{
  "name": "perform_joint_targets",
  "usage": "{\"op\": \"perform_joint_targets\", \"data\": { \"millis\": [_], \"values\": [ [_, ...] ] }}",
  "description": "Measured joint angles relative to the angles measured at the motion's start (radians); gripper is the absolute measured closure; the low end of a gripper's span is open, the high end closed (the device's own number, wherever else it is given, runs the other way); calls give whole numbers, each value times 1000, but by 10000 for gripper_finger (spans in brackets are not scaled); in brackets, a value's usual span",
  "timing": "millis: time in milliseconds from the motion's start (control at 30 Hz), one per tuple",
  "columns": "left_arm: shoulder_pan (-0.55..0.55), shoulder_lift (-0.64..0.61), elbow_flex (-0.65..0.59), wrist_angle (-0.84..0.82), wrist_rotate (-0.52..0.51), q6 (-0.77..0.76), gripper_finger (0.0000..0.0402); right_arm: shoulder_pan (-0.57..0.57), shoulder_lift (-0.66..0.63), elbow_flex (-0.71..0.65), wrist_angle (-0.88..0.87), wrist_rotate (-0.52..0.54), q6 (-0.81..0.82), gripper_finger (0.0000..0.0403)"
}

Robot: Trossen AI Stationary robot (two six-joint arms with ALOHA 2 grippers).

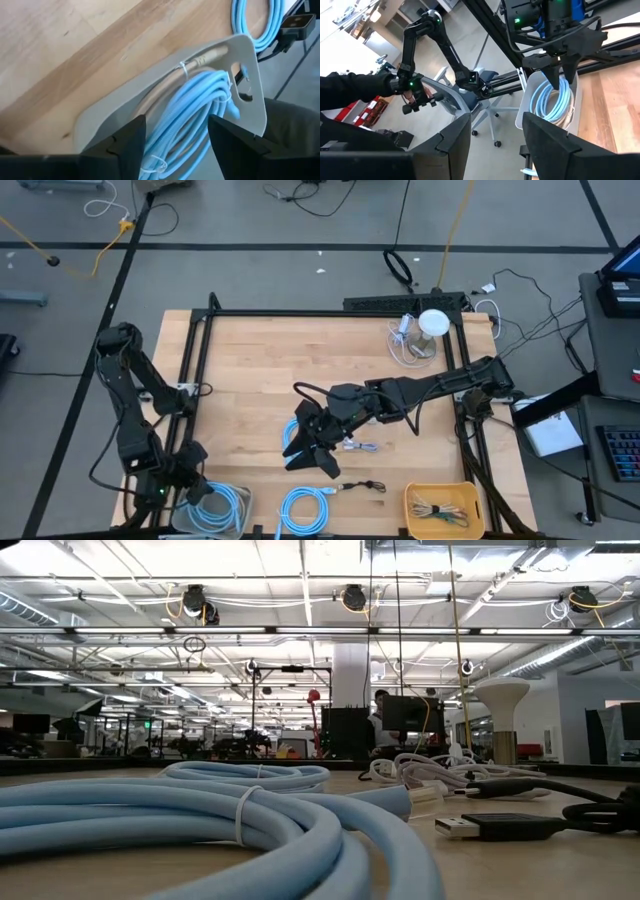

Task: Pick & Place USB Port
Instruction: Put the top left HDMI cable into the gray bin, then put the top light blue HDMI cable into the gray bin

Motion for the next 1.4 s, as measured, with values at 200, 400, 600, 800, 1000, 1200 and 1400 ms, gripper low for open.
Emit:
{"op": "perform_joint_targets", "data": {
  "millis": [200,400,600,800,1000,1200,1400],
  "values": [
    [10,0,0,0,40,18,194,0,0,0,0,0,7,232],
    [-11,0,0,1,63,-8,179,0,0,0,-1,-1,7,232],
    [-17,0,1,19,60,-26,157,0,0,0,-1,-1,7,232],
    [-17,-2,2,18,31,-26,142,0,0,0,-2,-1,7,232],
    [-7,-2,2,-46,57,-10,131,-2,0,0,-2,-1,13,232],
    [22,-5,3,-111,114,77,131,-7,0,0,-2,-1,25,232],
    [86,-67,6,-166,-1,167,131,-8,0,0,-2,0,41,232]
  ]
}}
